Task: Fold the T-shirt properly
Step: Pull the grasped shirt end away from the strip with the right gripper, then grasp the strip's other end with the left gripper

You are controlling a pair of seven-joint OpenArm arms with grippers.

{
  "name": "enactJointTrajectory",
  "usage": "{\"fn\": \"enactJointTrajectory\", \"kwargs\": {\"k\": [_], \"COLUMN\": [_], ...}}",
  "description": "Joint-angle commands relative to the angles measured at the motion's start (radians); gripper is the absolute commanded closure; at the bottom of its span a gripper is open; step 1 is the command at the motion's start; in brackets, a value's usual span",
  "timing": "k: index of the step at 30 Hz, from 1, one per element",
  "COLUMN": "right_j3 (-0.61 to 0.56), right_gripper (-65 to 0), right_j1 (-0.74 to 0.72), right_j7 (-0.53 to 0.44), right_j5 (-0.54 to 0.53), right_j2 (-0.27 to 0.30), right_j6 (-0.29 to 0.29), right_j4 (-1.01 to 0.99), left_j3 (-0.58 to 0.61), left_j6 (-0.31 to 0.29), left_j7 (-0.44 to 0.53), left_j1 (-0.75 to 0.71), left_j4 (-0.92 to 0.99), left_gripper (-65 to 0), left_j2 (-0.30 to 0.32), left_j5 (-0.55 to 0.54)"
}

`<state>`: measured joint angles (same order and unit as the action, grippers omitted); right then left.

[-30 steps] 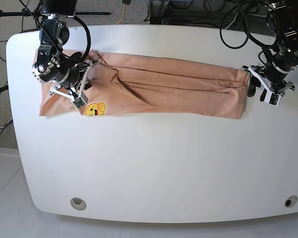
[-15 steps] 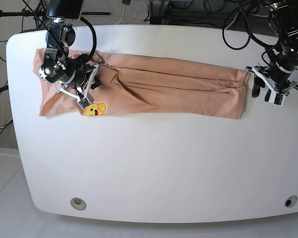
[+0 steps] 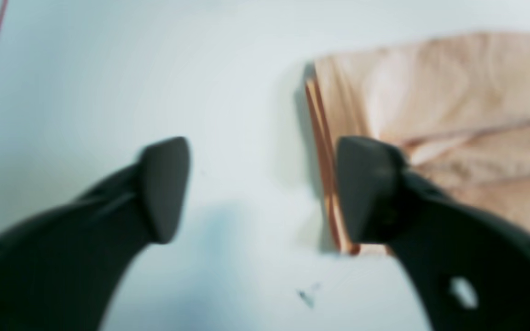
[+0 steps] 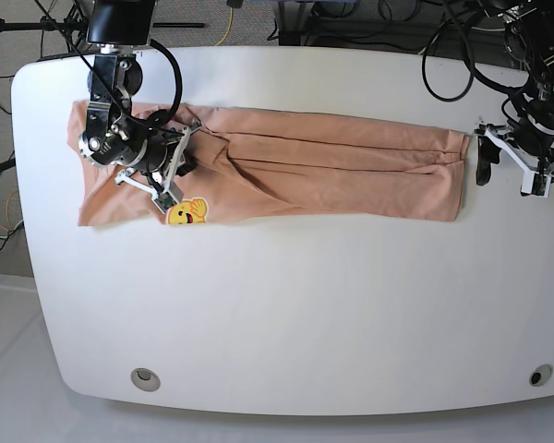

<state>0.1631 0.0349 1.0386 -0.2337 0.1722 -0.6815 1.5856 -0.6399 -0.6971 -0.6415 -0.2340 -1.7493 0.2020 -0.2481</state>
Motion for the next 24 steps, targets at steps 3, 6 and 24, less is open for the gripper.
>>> {"fn": "enactJointTrajectory", "kwargs": {"k": [3,6,24], "right_j3": [-0.013,-0.013,-0.013], "right_gripper": [-6.0,-5.2,-5.0], "right_j1": [0.0,0.0,0.001], "right_j7": [0.03,0.03,0.03], "right_j5": [0.021,0.018,0.018], "right_j2": [0.0,-0.001,0.003], "right_j6": [-0.005,-0.005,-0.005], "right_j4": [-0.024,-0.023,-0.021], "left_j3": [-0.024,-0.028,-0.119], "left_j6": [-0.001,-0.001,-0.001], "left_j7": [0.019,0.019,0.018], "left_j1": [0.026,0.032,0.143], "left_j4": [-0.016,-0.014,0.289], "left_gripper": [-50.9,-50.9,-51.1], "left_j2": [-0.012,-0.023,-0.063], "left_j5": [-0.012,-0.013,-0.012]}}
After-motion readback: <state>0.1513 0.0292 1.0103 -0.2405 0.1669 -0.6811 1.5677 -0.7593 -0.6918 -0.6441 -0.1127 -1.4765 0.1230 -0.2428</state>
